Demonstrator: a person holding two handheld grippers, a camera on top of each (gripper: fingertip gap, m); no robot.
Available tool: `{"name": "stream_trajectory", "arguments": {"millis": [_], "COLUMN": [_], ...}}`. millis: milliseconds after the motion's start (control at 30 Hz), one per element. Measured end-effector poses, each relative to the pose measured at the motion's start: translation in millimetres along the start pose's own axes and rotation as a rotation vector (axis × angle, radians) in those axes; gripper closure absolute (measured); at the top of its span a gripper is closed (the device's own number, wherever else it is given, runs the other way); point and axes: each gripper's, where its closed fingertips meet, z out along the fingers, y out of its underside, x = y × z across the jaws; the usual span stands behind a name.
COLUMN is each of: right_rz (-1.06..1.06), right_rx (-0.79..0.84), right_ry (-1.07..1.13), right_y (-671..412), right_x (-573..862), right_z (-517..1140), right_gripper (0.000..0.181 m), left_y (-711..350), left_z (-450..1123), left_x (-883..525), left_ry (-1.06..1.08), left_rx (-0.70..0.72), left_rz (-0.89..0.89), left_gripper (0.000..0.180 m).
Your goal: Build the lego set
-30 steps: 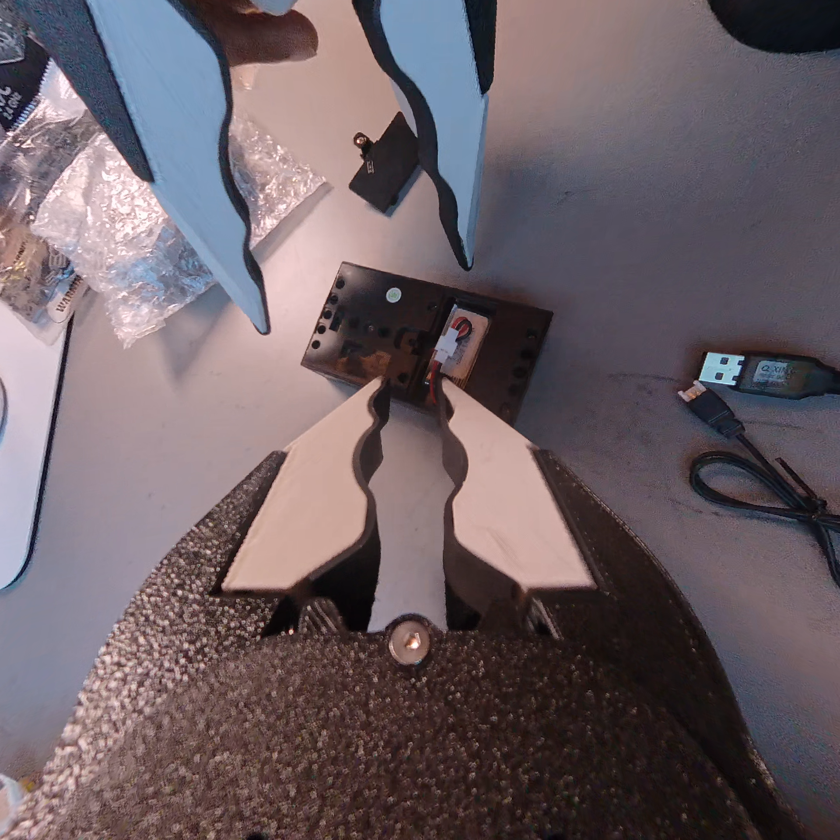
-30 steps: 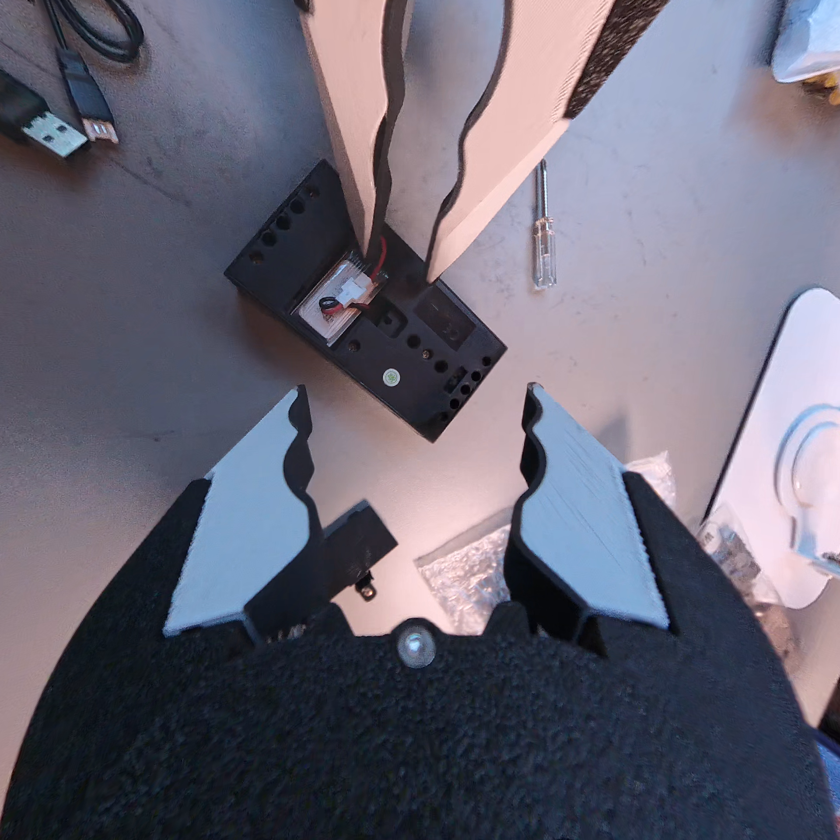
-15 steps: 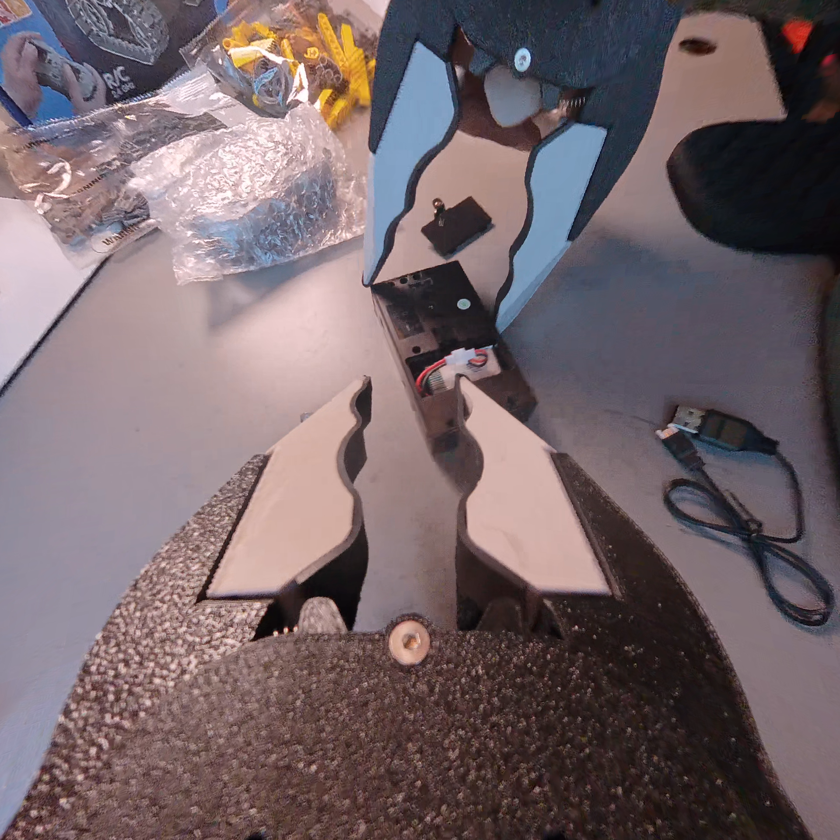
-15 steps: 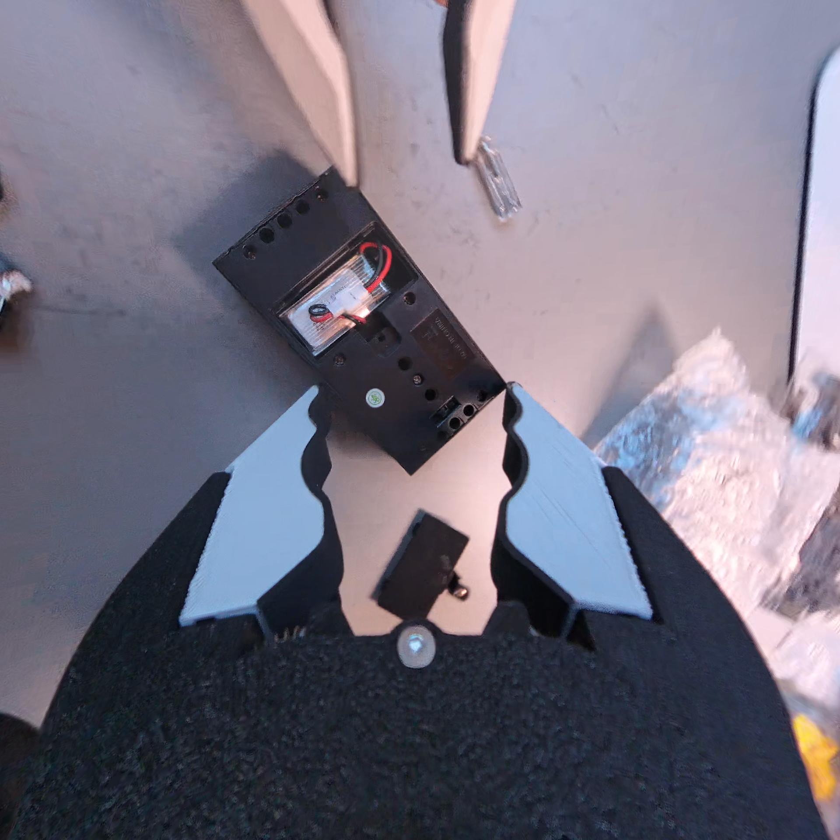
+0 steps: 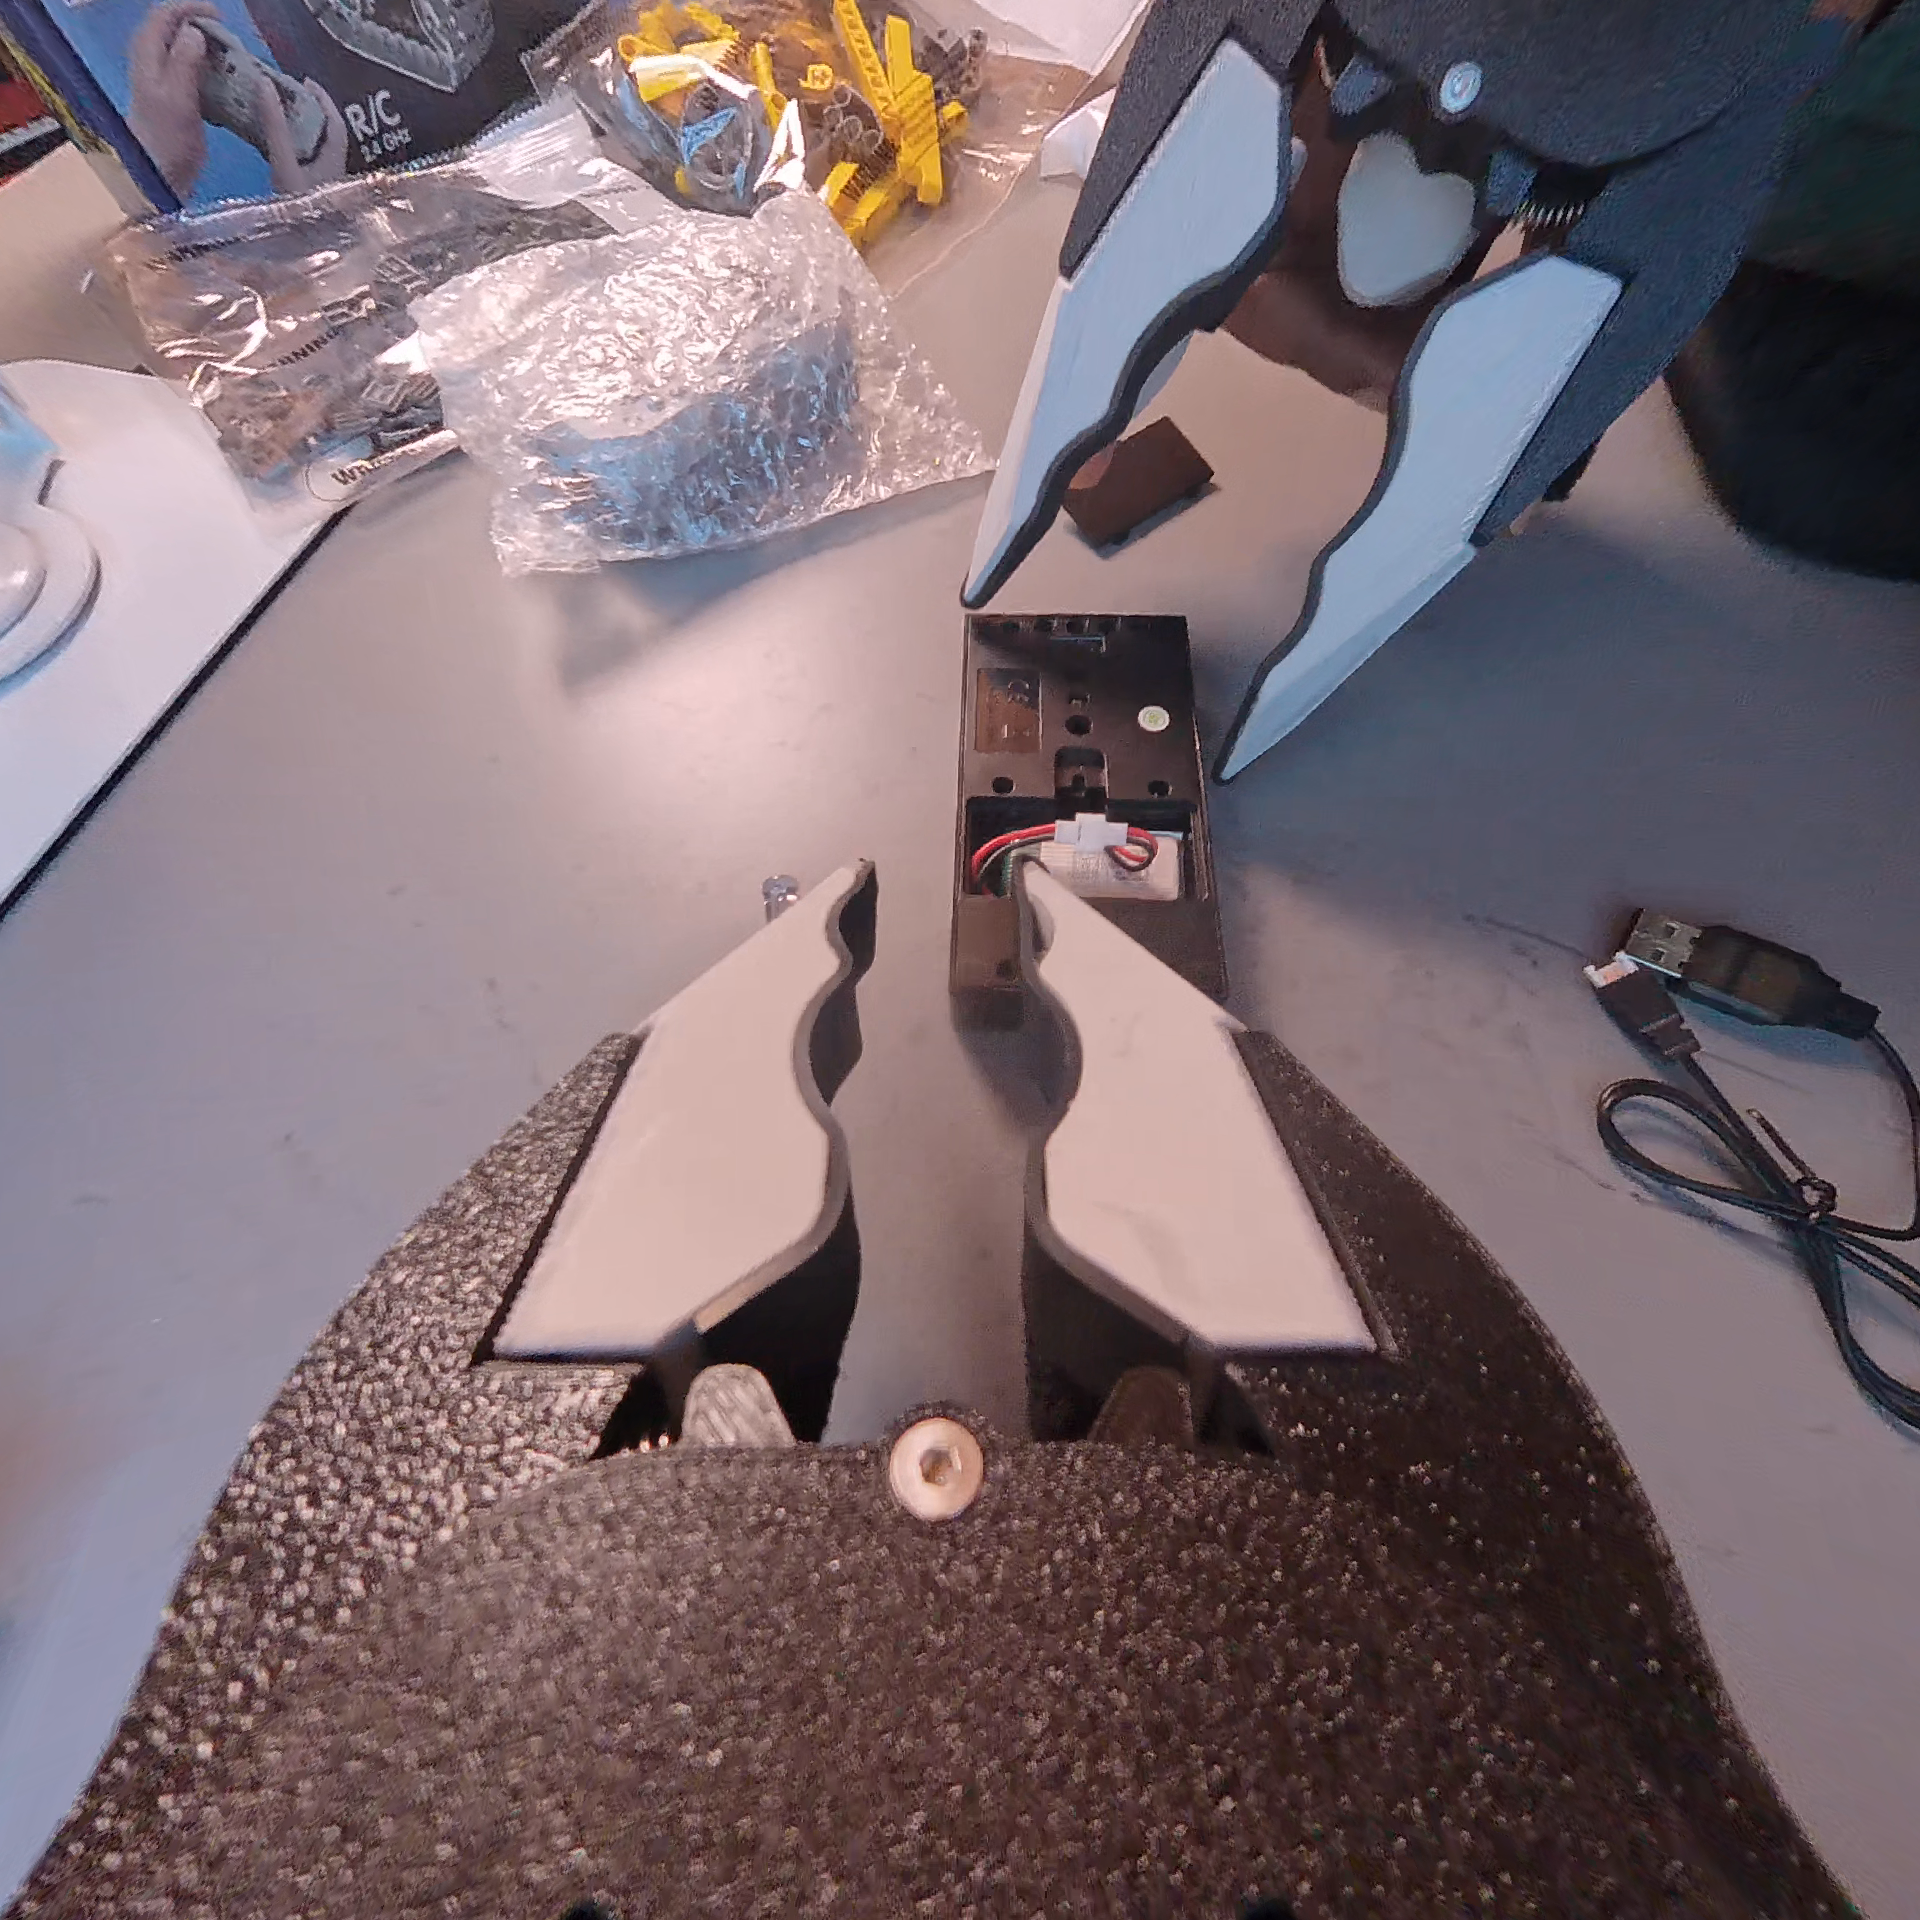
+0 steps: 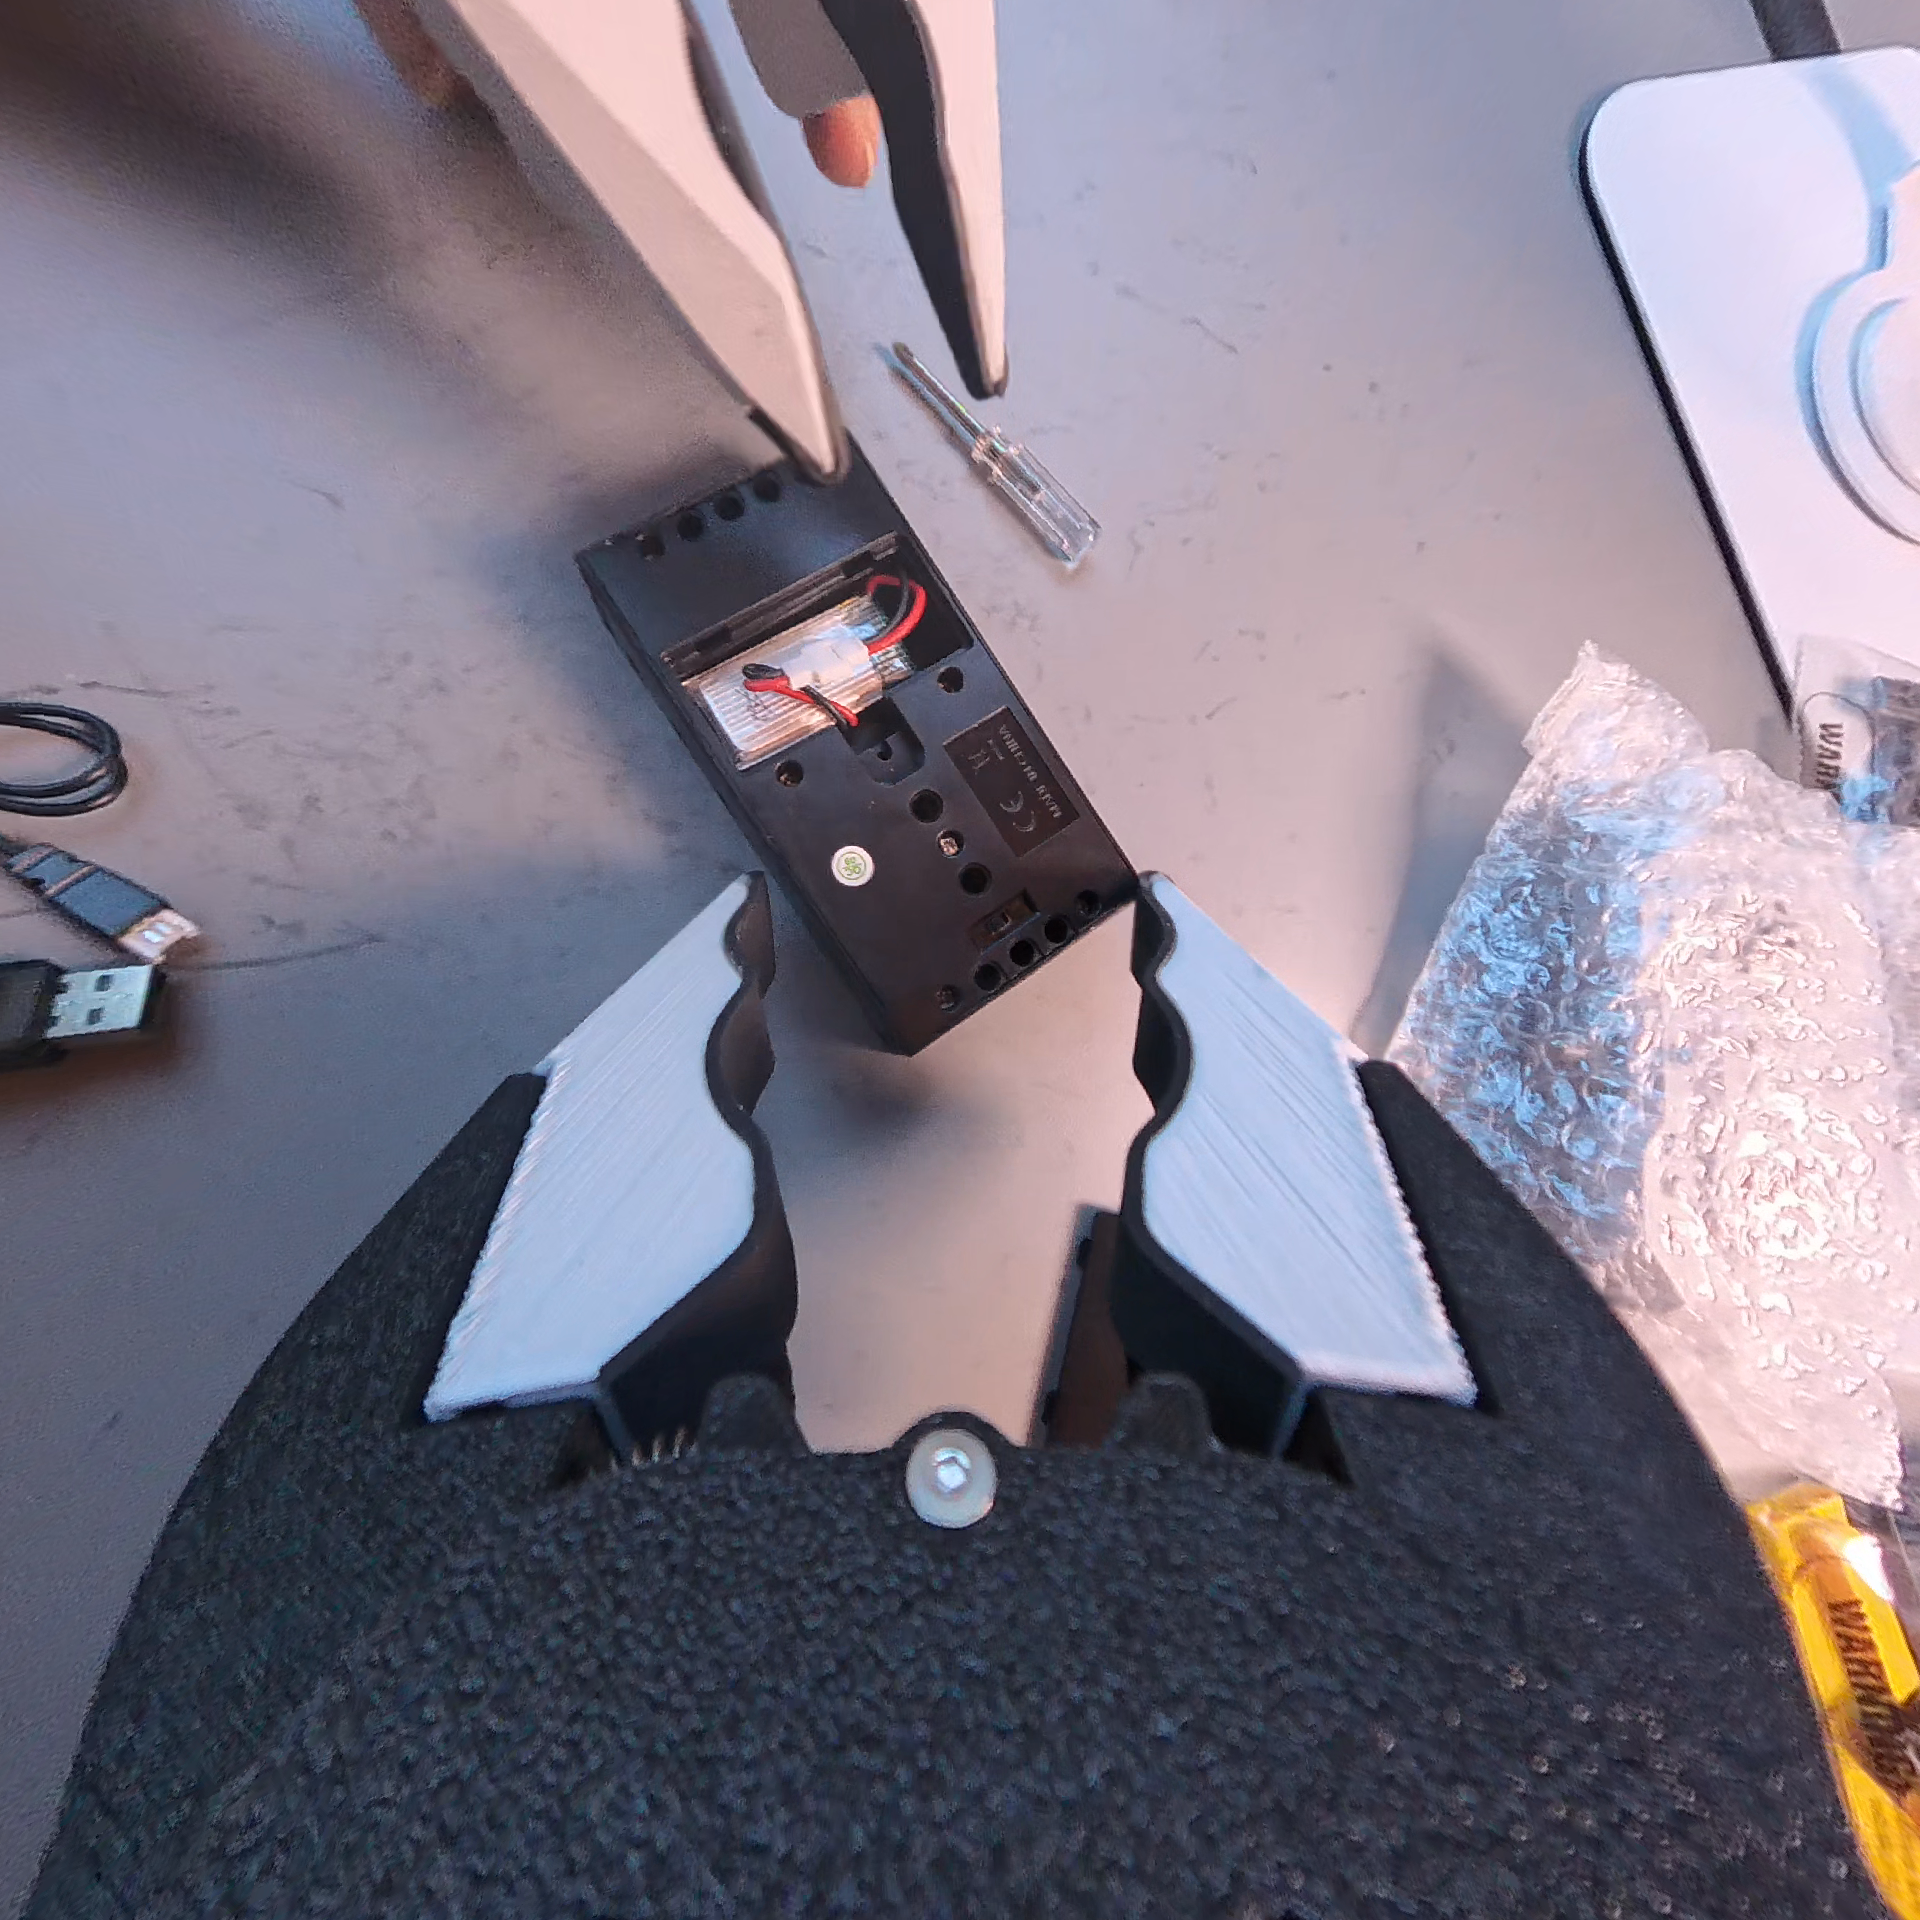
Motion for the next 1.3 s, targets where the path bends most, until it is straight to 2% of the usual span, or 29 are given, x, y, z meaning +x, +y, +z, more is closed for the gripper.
{"name": "stream_trajectory", "arguments": {"millis": [133,333,567,867,1000,1300], "right_rz": [-0.033,-0.133,-0.153,-0.149,-0.139,-0.119], "right_rx": [0.048,0.06,0.056,0.066,0.078,0.096], "right_ry": [-0.029,-0.09,-0.157,-0.151,-0.146,-0.131], "right_y": [-7,-6,-1,-1,-1,-2], "right_x": [0,5,-2,-2,-2,1], "right_z": [-5,4,13,14,14,15], "right_gripper": [0.11,0.101,0.113,0.113,0.113,0.113], "left_y": [2,6,9,11,9,7], "left_z": [2,16,22,27,28,26], "left_x": [3,16,21,28,24,12], "left_ry": [0.015,0.064,0.141,0.264,0.235,0.166], "left_rx": [-0.012,-0.088,-0.168,-0.193,-0.18,-0.155], "left_rz": [0.058,0.261,0.357,0.325,0.284,0.207], "left_gripper": [0.16,0.161,0.162,0.17,0.18,0.18]}}
